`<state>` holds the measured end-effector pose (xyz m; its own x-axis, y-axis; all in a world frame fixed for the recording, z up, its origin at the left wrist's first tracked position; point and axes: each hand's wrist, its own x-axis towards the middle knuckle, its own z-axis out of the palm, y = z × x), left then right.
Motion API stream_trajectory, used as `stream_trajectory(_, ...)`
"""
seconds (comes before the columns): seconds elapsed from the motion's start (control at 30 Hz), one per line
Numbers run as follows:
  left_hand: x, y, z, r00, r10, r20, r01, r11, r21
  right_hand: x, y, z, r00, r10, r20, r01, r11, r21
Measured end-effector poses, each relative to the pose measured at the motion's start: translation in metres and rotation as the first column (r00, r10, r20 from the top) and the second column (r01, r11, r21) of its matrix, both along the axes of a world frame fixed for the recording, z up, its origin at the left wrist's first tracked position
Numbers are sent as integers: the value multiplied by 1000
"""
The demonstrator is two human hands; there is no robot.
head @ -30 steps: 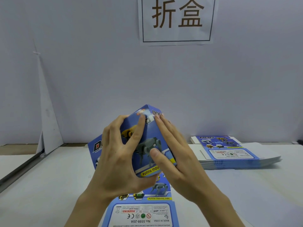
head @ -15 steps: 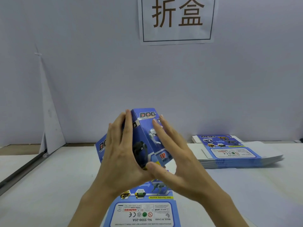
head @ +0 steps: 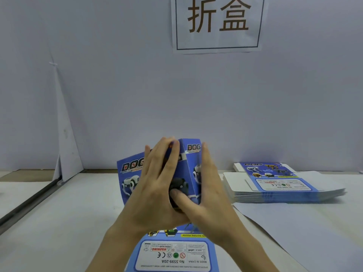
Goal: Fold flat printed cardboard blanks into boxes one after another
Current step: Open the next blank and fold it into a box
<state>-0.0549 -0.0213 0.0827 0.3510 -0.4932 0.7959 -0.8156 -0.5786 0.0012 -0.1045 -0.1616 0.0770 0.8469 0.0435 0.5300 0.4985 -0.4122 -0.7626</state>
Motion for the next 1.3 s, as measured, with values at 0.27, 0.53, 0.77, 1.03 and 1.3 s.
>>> stream_trajectory(0.27, 11, -14, -18, 860, 47, -509, -281, 876, -393, 13, -14, -3, 981, -185, 65, 142, 898, 416)
stream_trajectory(0.53, 23, 4, -4, 388, -807, -446, -240, 379, -894, 22, -23, -5, 992, 76, -98, -9, 831, 557)
stream_trajectory(0.77, 30, 16, -18, 423, -459, -781, 92, 880, -467, 25, -62, 0, 981, -89, -174, 160, 874, 458)
stream_trajectory(1.03, 41, 17, -43, 359, -376, -854, 114, 926, -360, 30, -72, 0, 943, 145, -299, -32, 935, 353)
stream_trajectory(1.3, 40, 18, -45, 307, -418, -855, 68, 906, -418, 52, -73, -65, 888, 238, -395, 43, 810, 585)
